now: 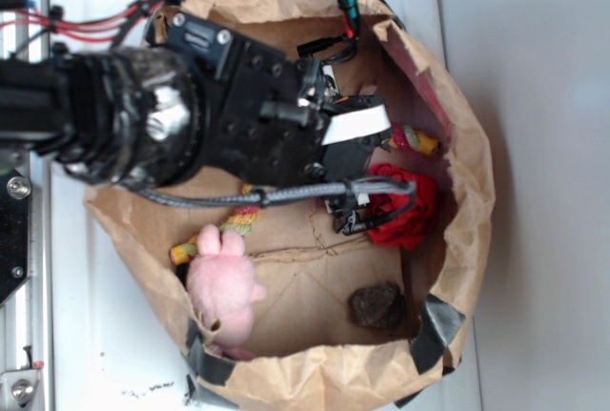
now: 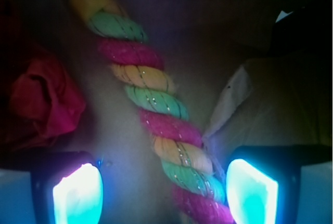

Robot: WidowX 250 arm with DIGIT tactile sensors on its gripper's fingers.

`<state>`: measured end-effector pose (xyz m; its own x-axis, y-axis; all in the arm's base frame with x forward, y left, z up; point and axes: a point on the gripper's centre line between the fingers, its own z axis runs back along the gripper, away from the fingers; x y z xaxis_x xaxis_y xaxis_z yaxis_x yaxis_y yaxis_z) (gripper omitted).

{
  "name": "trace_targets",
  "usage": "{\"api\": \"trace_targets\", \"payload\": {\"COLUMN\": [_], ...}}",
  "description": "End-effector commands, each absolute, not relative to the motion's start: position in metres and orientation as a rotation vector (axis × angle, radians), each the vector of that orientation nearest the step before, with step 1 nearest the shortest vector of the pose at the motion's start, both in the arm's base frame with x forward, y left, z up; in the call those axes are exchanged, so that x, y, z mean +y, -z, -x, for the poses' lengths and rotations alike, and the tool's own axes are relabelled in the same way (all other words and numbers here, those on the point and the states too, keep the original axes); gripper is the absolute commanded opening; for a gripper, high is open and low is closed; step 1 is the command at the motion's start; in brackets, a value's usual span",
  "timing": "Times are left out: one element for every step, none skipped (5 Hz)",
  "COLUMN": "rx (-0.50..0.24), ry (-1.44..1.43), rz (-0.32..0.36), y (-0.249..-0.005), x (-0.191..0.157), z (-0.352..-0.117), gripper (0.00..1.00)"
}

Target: Grab the multicolored rope.

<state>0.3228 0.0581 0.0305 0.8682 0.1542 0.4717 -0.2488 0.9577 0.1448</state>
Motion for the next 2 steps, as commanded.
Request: {"api": "trace_targets", "payload": {"rx": [-0.472, -0.478], "ry": [-0.232, -0.234], "rz": [-0.209, -0.206], "y": [-0.0293, -0.0297], "x": [0.06, 0.0628], "z": [-0.3195, -0.3171], "gripper": [0.0, 0.0]}}
